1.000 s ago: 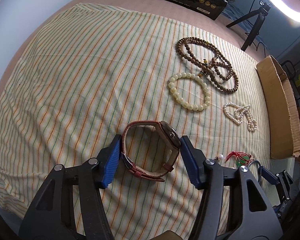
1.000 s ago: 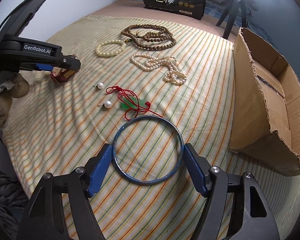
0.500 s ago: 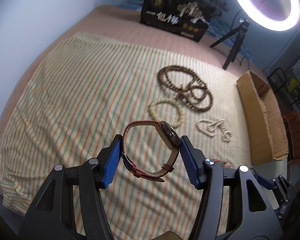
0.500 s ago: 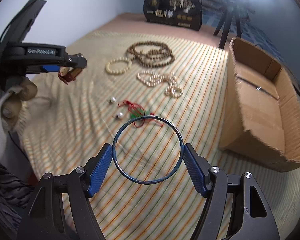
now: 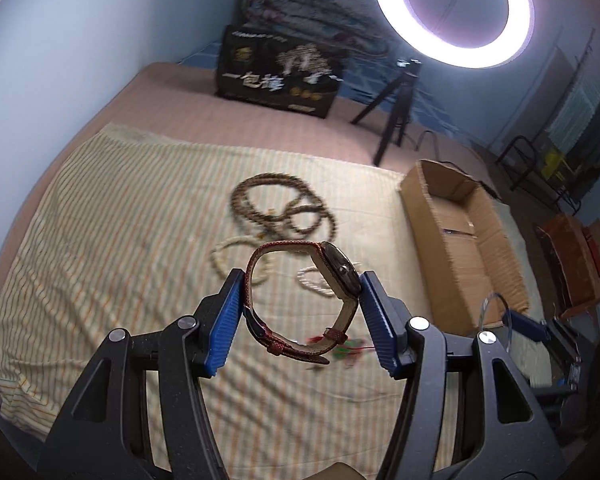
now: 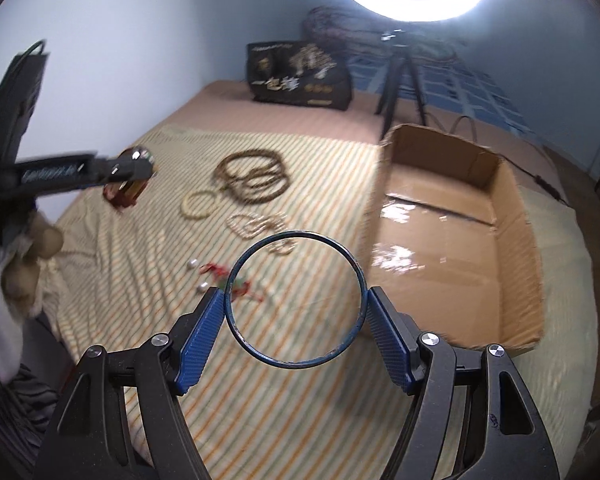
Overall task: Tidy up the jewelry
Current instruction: 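Carry the watch into the cardboard box and open the left tool while the right tool drops the bangle there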
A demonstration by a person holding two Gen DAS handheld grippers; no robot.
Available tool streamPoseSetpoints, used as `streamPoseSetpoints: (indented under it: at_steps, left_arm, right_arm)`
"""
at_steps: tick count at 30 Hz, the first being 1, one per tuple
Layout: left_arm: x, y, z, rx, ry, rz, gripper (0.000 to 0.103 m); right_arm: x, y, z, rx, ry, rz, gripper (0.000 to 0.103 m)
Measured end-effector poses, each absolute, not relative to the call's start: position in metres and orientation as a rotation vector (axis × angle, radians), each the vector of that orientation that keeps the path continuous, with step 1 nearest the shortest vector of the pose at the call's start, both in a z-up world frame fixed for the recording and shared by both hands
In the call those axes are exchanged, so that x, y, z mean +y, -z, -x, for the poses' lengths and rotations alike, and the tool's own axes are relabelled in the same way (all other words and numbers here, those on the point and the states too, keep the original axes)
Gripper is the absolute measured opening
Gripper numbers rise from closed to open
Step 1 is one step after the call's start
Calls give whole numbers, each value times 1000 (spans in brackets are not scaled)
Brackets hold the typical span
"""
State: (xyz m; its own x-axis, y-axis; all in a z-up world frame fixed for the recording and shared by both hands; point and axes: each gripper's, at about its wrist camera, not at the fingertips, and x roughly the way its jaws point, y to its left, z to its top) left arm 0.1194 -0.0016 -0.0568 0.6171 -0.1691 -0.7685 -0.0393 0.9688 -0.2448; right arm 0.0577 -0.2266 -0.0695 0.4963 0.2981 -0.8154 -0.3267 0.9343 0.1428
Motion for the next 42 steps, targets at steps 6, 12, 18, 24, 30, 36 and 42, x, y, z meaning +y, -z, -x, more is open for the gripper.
streamPoseSetpoints:
  at_steps: [6,12,18,24,30,36,42]
  left_arm:
    - [-39,46,-122,882,147,213,59]
    - [-74,40,-128,867,204,184,59]
    - [-104,41,-139,868,247,159,59]
    - [-130,45,-149,874,279,143,59]
    - [-151,52,-160,884,302,121,59]
    - [-173,63,-169,904,323,98,59]
    - [-191,73,-177,926,336,86,59]
  right_arm:
    - [-255,65,-74,965,-311,23,72]
    - [-283,59,-93,963,-268,8,72]
    - [-304,57,-114,963,-226,-3,72]
    - [-320,60,-139,972,-194,-16,72]
    - [-332,68,-161,985,-165,-39,72]
    - [-342,78,-181,1004,-140,-48,72]
    - [-348,91,-195,1027,-134,-61,72]
